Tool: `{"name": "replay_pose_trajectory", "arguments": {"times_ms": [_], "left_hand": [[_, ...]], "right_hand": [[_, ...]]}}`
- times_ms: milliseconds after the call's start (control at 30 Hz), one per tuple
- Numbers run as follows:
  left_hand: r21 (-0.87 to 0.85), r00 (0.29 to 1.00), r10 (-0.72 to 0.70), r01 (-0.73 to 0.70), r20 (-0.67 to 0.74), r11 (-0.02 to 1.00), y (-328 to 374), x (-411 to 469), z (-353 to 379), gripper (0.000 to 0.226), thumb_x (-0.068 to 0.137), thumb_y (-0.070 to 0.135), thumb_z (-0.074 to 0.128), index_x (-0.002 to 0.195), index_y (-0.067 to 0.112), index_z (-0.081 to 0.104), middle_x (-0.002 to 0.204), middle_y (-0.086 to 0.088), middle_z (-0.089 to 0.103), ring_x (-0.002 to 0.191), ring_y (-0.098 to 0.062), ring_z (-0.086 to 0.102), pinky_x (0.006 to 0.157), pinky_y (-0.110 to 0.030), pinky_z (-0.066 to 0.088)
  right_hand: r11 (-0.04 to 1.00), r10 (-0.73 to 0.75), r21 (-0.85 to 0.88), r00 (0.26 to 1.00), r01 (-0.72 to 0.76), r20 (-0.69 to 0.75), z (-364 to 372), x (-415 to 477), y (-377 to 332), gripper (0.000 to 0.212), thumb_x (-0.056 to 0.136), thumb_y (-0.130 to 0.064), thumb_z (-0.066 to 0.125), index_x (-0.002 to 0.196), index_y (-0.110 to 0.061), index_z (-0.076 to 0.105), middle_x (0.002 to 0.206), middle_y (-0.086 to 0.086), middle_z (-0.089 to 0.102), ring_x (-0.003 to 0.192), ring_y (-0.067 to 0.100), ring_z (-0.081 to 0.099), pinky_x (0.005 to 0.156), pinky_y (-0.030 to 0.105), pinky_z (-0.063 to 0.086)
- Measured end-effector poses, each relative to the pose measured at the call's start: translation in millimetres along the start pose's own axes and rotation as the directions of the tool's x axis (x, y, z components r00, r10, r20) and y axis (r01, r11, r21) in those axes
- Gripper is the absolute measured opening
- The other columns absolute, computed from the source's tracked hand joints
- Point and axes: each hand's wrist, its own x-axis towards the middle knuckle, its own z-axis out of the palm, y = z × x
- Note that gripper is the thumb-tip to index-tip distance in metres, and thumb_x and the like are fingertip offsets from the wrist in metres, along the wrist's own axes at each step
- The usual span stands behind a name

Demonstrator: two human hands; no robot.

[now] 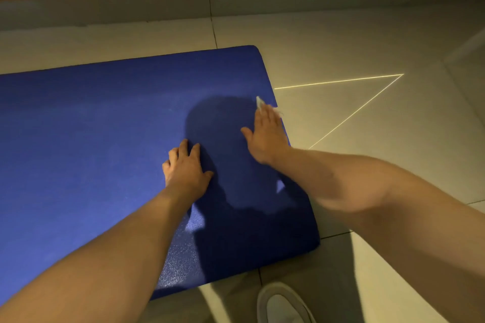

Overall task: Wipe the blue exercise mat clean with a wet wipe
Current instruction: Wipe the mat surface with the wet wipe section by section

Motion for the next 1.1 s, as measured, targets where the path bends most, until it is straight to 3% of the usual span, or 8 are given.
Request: {"name": "replay_pose_trajectory", "arguments": {"times_ms": [67, 200, 300, 467, 800, 933, 1000, 1100], "left_hand": [[0.008, 1.000, -0.002, 0.002, 0.009, 1.000, 2, -3, 2, 0.084, 0.090, 0.047, 0.067, 0.157, 0.024, 0.021, 0.165, -0.004, 0.007, 0.147, -0.030, 0.012, 0.116, -0.046, 0.022], [0.026, 1.000, -0.002, 0.001, 0.010, 1.000, 6, -13, 7, 0.084, 0.090, 0.048, 0.066, 0.157, 0.024, 0.021, 0.165, -0.004, 0.006, 0.147, -0.030, 0.012, 0.116, -0.047, 0.024], [0.025, 0.999, 0.018, -0.019, 0.026, 1.000, 9, -19, 11, 0.085, 0.089, 0.047, 0.067, 0.157, 0.024, 0.021, 0.165, -0.004, 0.006, 0.146, -0.030, 0.012, 0.115, -0.046, 0.023], [0.036, 1.000, 0.019, -0.020, 0.022, 0.999, 10, -28, 15, 0.085, 0.089, 0.048, 0.068, 0.157, 0.025, 0.022, 0.165, -0.004, 0.006, 0.147, -0.030, 0.014, 0.116, -0.047, 0.025], [0.051, 0.999, 0.022, -0.024, 0.032, 0.998, 15, -41, 20, 0.086, 0.090, 0.049, 0.066, 0.158, 0.024, 0.019, 0.166, -0.005, 0.005, 0.147, -0.030, 0.013, 0.116, -0.046, 0.025], [0.041, 0.999, 0.025, -0.027, 0.040, 0.999, 10, -50, 22, 0.085, 0.089, 0.047, 0.068, 0.157, 0.025, 0.022, 0.165, -0.004, 0.006, 0.146, -0.031, 0.014, 0.116, -0.047, 0.025], [0.048, 0.999, 0.017, -0.019, 0.047, 0.999, 6, -56, 23, 0.085, 0.089, 0.046, 0.067, 0.157, 0.024, 0.021, 0.165, -0.004, 0.006, 0.146, -0.031, 0.014, 0.116, -0.047, 0.024], [0.050, 0.999, 0.002, -0.004, 0.049, 0.999, 1, -62, 25, 0.085, 0.089, 0.046, 0.068, 0.157, 0.024, 0.021, 0.164, -0.003, 0.006, 0.145, -0.030, 0.015, 0.114, -0.046, 0.025]], "right_hand": [[0.995, -0.062, 0.075, 0.997, 0.059, 0.036, 11, -28, -21, 0.084, 0.106, -0.054, 0.033, 0.161, -0.005, -0.007, 0.170, 0.005, -0.015, 0.157, 0.027, -0.009, 0.128, 0.044, -0.001], [0.981, -0.188, -0.022, 0.978, 0.191, 0.092, 18, -56, -27, 0.082, 0.107, -0.055, 0.030, 0.161, -0.006, -0.008, 0.170, 0.005, -0.018, 0.157, 0.027, -0.012, 0.128, 0.044, 0.000], [0.997, -0.049, -0.053, 0.998, 0.051, 0.031, 5, -34, 5, 0.084, 0.106, -0.056, 0.031, 0.162, -0.008, -0.009, 0.171, 0.007, -0.010, 0.157, 0.030, -0.004, 0.128, 0.045, 0.003], [0.984, 0.164, -0.094, 0.981, -0.155, 0.105, -13, -16, 40, 0.081, 0.105, -0.058, 0.023, 0.161, -0.002, 0.005, 0.169, 0.014, 0.001, 0.156, 0.029, -0.001, 0.127, 0.044, 0.004], [0.967, -0.253, 0.001, 0.962, 0.254, 0.102, 28, -97, -16, 0.084, 0.106, -0.052, 0.035, 0.161, -0.007, -0.008, 0.169, -0.001, -0.022, 0.157, 0.024, -0.014, 0.128, 0.043, -0.002], [0.993, -0.081, -0.082, 0.996, 0.084, 0.040, 11, -72, 23, 0.085, 0.106, -0.053, 0.035, 0.161, -0.011, -0.015, 0.171, 0.008, -0.004, 0.158, 0.029, 0.002, 0.128, 0.044, 0.006], [0.975, 0.003, -0.221, 0.998, 0.010, 0.060, 1, -64, 42, 0.083, 0.106, -0.056, 0.022, 0.160, -0.005, -0.014, 0.170, 0.010, -0.001, 0.156, 0.030, 0.006, 0.127, 0.044, 0.010], [0.977, 0.027, -0.214, 0.998, -0.016, 0.048, -1, -73, 38, 0.085, 0.105, -0.057, 0.021, 0.159, 0.000, -0.011, 0.169, 0.011, -0.004, 0.154, 0.032, 0.009, 0.126, 0.044, 0.014]]}}
